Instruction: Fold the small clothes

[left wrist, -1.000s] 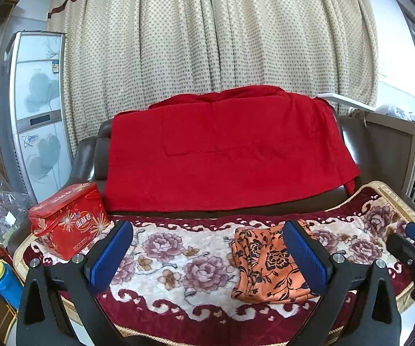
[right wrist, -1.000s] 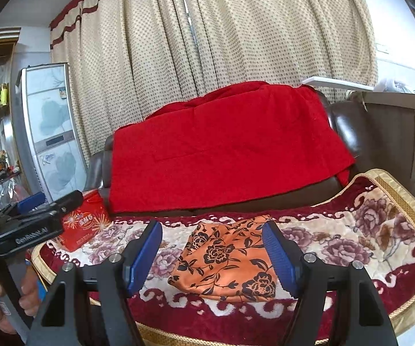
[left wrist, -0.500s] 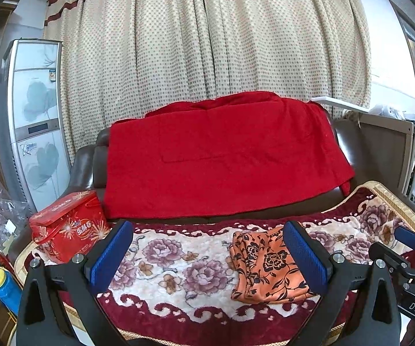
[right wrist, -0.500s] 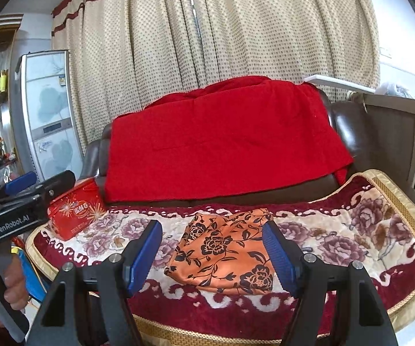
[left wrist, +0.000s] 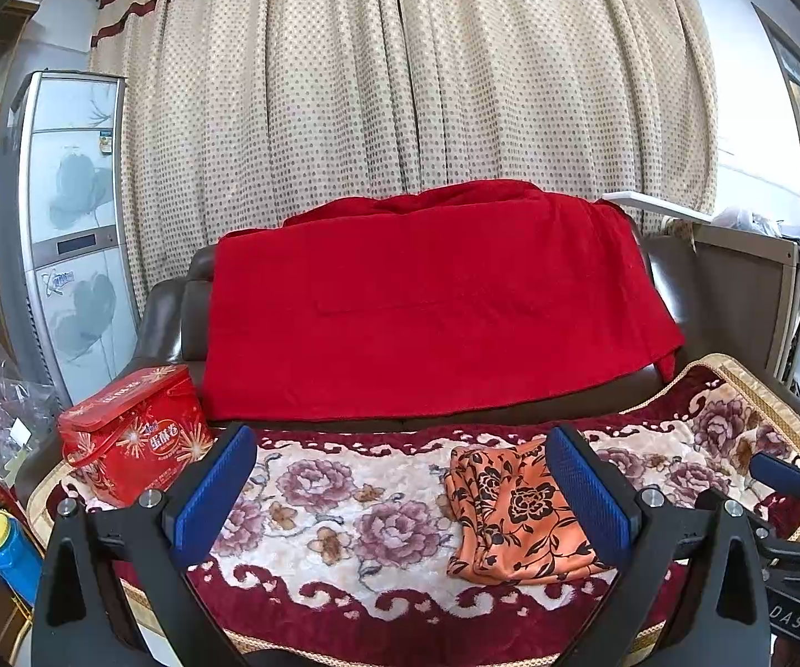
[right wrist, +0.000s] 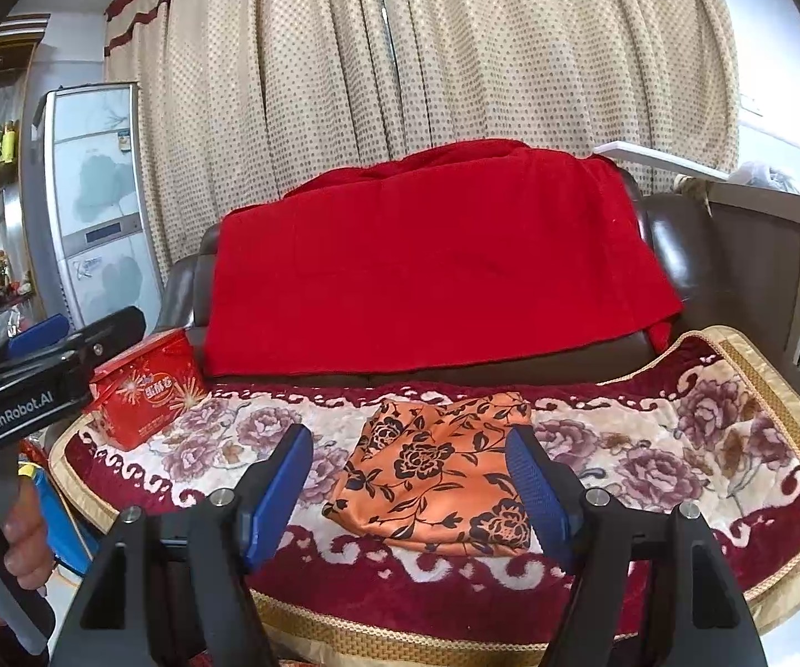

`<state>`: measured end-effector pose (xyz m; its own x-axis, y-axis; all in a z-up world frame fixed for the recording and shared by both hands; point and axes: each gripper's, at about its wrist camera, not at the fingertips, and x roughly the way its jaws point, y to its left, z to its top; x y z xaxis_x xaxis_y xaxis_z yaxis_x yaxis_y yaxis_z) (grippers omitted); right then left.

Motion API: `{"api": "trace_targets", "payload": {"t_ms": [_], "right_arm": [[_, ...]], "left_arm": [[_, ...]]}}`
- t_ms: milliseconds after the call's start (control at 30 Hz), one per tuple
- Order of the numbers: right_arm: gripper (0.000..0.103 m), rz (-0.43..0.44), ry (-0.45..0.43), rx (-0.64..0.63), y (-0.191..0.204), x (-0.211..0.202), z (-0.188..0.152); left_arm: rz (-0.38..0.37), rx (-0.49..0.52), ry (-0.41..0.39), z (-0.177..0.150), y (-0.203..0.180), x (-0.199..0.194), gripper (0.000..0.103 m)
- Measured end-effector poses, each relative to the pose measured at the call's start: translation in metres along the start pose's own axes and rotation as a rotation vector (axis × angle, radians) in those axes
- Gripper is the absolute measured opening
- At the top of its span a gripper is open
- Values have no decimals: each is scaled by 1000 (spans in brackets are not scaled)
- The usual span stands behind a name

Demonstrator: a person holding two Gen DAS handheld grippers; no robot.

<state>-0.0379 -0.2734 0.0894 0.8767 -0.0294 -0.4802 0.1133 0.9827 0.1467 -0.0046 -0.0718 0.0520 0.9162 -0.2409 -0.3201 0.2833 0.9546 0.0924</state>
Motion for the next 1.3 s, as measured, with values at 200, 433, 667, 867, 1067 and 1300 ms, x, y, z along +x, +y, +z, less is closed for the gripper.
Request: {"api": "trace_targets", "payload": {"t_ms": [200, 433, 667, 867, 1067, 1300], "right_arm": [[75, 2, 13, -12, 7, 5, -3], [75, 5, 2, -33, 18, 0, 0], [75, 0, -18, -62, 29, -7, 3], [75, -8, -12, -81, 35, -4, 2], [75, -43, 13, -98, 39, 6, 1], [75, -42, 32, -60, 33, 12, 1]], "left_arm": [[2, -15, -5, -1, 6, -3, 103], [5, -37, -25, 1, 15, -11, 103], [11, -51, -50, 2, 24, -19, 103], [15, -53, -51, 1, 27, -19, 103], [18, -42, -45, -3, 27, -13, 103], [24, -46, -31, -5, 29, -9, 103]]}}
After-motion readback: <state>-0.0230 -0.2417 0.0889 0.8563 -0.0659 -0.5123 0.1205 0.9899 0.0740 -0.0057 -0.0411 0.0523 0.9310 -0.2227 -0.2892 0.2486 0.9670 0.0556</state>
